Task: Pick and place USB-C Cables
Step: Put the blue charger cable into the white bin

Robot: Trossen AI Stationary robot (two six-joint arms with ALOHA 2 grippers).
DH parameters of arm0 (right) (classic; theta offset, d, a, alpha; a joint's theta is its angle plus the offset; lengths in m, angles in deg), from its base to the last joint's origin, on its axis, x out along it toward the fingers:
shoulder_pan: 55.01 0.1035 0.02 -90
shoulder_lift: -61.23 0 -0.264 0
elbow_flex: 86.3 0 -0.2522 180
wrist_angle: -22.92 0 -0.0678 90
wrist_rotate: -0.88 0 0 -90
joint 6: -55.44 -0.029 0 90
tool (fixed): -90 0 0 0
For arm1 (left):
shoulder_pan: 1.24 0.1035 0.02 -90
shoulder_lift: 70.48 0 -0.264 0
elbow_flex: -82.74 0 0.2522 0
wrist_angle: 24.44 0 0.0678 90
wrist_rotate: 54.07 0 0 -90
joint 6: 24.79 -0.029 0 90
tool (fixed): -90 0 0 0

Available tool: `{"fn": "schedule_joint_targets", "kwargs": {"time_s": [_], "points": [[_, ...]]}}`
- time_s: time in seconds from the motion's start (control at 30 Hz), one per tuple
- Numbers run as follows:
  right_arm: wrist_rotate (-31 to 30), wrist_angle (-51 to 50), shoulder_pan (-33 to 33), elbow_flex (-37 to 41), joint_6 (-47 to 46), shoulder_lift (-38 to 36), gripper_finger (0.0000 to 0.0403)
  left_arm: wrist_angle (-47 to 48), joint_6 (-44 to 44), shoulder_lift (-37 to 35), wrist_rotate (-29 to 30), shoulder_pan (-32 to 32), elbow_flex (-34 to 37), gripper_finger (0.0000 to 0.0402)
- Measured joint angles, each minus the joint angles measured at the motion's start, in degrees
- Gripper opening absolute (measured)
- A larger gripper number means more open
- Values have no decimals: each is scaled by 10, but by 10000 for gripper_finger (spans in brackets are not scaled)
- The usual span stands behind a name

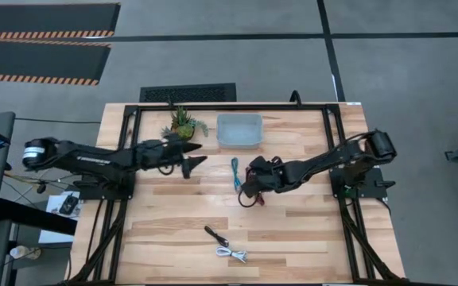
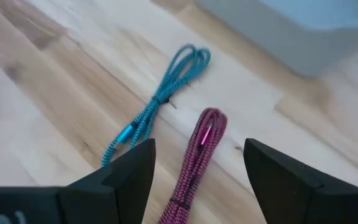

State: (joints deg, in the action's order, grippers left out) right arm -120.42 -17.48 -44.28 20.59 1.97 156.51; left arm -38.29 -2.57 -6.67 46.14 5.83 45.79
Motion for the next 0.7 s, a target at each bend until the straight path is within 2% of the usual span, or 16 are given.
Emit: {"fn": "schedule_joint_targets", "kwargs": {"time_s": [0.2,0.5,0.7], "points": [[-29,-68,18,0,-22,-80,268,54,71,142,68,0,-101,284],[-76,-134,47,0,-52,-153,268,206,122,333,67,-26,-254,284],[-83,-151,51,0,-51,-163,268,258,140,413,70,-51,-338,284]]}}
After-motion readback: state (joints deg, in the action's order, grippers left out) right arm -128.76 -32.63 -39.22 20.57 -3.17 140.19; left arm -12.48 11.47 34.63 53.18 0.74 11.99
